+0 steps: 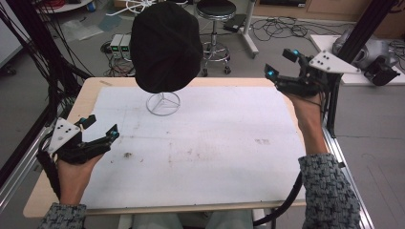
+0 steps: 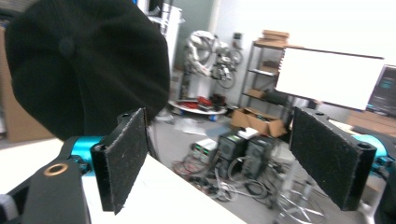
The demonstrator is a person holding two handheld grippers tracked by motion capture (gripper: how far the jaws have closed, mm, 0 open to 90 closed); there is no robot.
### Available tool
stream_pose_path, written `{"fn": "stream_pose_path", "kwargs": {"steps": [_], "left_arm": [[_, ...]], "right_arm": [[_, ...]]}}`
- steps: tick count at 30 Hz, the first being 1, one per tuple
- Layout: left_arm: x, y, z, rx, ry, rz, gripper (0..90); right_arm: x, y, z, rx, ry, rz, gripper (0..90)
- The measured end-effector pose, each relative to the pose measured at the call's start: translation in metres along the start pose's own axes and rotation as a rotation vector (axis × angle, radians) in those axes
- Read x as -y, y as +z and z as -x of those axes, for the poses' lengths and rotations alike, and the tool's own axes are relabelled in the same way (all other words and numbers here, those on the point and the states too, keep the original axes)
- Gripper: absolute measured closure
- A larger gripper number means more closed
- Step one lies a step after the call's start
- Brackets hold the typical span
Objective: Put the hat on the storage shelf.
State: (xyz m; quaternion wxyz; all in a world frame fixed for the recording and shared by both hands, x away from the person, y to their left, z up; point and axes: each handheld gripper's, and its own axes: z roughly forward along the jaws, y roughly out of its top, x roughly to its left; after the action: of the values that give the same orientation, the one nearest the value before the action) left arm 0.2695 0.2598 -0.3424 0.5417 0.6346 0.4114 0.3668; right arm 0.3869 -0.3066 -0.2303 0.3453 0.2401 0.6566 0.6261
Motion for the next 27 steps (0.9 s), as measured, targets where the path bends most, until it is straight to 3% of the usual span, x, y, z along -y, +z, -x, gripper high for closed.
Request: {"fn": "stream_pose_path", "kwargs": {"steps": [5,13,18,20,27], "left_arm": [[0.003,0.011,0.003,0.023,-0.004,-0.009,21.6],[0.011,0.015,0.005,0.032,-0.009,-0.02,21.6],[0.014,0.013,0.005,0.023,-0.012,-0.021,21.6],[0.016,0.012,0.004,0.018,-0.011,-0.023,21.6],[0.024,0.012,0.002,0.004,-0.018,-0.038,21.7]], "right_arm": [[0.028,-0.027,-0.009,0.052,-0.003,-0.029,14.9],[0.079,-0.059,-0.044,0.121,-0.003,-0.09,12.3],[0.101,-0.064,-0.056,0.121,0.022,-0.119,12.2],[0.111,-0.06,-0.06,0.108,0.034,-0.176,12.2],[0.131,-0.057,-0.066,0.112,0.071,-0.21,12.2]]}}
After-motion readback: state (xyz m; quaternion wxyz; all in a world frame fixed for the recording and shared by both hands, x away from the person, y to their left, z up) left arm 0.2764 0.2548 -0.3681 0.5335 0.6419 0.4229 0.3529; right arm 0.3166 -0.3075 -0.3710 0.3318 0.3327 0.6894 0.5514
